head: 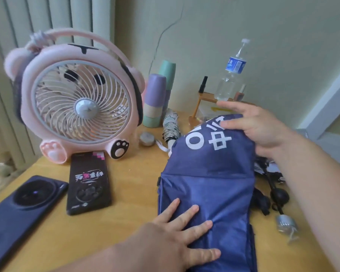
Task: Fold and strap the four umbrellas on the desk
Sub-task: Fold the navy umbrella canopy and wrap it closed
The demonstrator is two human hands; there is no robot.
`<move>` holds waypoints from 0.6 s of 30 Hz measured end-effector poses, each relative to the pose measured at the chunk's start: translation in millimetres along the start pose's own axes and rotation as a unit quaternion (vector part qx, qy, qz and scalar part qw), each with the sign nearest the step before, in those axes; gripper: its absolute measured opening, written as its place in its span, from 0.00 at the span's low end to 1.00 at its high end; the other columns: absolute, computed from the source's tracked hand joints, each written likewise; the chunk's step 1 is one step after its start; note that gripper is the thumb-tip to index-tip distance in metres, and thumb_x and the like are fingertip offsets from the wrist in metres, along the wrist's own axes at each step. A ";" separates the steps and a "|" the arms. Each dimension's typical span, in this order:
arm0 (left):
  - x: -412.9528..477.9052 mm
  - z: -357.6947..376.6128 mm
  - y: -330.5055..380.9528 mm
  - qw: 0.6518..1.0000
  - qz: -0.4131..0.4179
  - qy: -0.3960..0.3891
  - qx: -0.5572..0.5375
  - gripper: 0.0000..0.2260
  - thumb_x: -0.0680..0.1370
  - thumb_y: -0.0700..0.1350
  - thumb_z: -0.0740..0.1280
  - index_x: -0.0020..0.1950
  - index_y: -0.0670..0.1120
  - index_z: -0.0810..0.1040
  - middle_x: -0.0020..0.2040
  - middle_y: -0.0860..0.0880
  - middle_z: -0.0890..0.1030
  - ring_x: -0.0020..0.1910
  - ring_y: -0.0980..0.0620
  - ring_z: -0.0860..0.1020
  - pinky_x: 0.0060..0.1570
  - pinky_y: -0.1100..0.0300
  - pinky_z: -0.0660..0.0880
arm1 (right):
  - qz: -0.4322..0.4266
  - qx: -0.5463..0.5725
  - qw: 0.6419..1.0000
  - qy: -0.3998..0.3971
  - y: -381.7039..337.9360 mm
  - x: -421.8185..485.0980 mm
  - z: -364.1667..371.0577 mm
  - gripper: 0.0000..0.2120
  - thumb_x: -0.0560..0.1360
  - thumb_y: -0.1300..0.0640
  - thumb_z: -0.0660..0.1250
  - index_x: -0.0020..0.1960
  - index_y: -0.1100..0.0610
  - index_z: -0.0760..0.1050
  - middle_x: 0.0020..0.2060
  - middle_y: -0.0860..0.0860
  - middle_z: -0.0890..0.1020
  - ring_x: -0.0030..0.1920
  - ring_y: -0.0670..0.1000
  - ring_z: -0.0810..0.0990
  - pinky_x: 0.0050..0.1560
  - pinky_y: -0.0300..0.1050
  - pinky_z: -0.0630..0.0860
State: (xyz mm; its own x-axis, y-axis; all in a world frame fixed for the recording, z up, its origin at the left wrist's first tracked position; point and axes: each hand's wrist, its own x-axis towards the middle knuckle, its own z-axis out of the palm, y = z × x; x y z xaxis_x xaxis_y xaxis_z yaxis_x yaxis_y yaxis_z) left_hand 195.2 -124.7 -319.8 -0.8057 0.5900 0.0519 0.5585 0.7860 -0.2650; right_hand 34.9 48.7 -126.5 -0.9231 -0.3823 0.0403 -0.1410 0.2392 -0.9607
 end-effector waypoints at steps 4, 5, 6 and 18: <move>-2.7 -1.6 3.1 0.999 0.015 0.042 -0.019 0.27 0.87 0.52 0.37 0.71 0.68 0.72 0.70 0.53 0.78 0.68 0.47 0.78 0.63 0.48 0.77 | -0.044 0.012 0.999 -0.003 12.1 -93.7 12.7 0.23 0.64 0.63 0.74 0.58 0.52 0.85 0.49 0.59 0.87 0.47 0.54 0.87 0.49 0.47 0.84; -2.9 -2.2 4.4 0.999 0.019 0.042 -0.028 0.28 0.87 0.52 0.37 0.71 0.67 0.73 0.70 0.52 0.78 0.68 0.47 0.77 0.64 0.47 0.75 | -0.030 -0.007 0.999 0.009 20.5 -119.4 18.7 0.22 0.63 0.62 0.74 0.55 0.49 0.86 0.46 0.58 0.88 0.42 0.50 0.87 0.44 0.41 0.84; -3.1 -1.7 6.3 0.998 0.026 0.041 -0.039 0.28 0.87 0.52 0.36 0.72 0.66 0.72 0.70 0.51 0.78 0.68 0.46 0.77 0.64 0.46 0.75 | -0.006 -0.029 0.999 0.027 32.1 -141.4 23.0 0.21 0.63 0.65 0.75 0.52 0.46 0.87 0.42 0.57 0.88 0.36 0.46 0.86 0.39 0.36 0.82; -19.5 -54.9 -0.2 0.950 -0.006 0.042 -0.308 0.26 0.78 0.71 0.50 0.57 0.57 0.80 0.55 0.59 0.82 0.56 0.59 0.79 0.58 0.56 0.78 | 0.101 0.048 0.988 0.106 113.9 -200.7 39.9 0.21 0.67 0.47 0.78 0.59 0.34 0.80 0.40 0.74 0.79 0.37 0.69 0.77 0.50 0.50 0.70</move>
State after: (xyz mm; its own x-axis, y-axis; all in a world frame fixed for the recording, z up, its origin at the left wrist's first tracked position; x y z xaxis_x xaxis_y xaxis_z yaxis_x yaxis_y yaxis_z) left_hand 221.5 -126.2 -267.9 -0.8091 0.5719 0.1350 0.5791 0.7369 0.3488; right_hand 218.3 117.1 -255.0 -0.9846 -0.1381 -0.1076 0.0784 0.2019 -0.9763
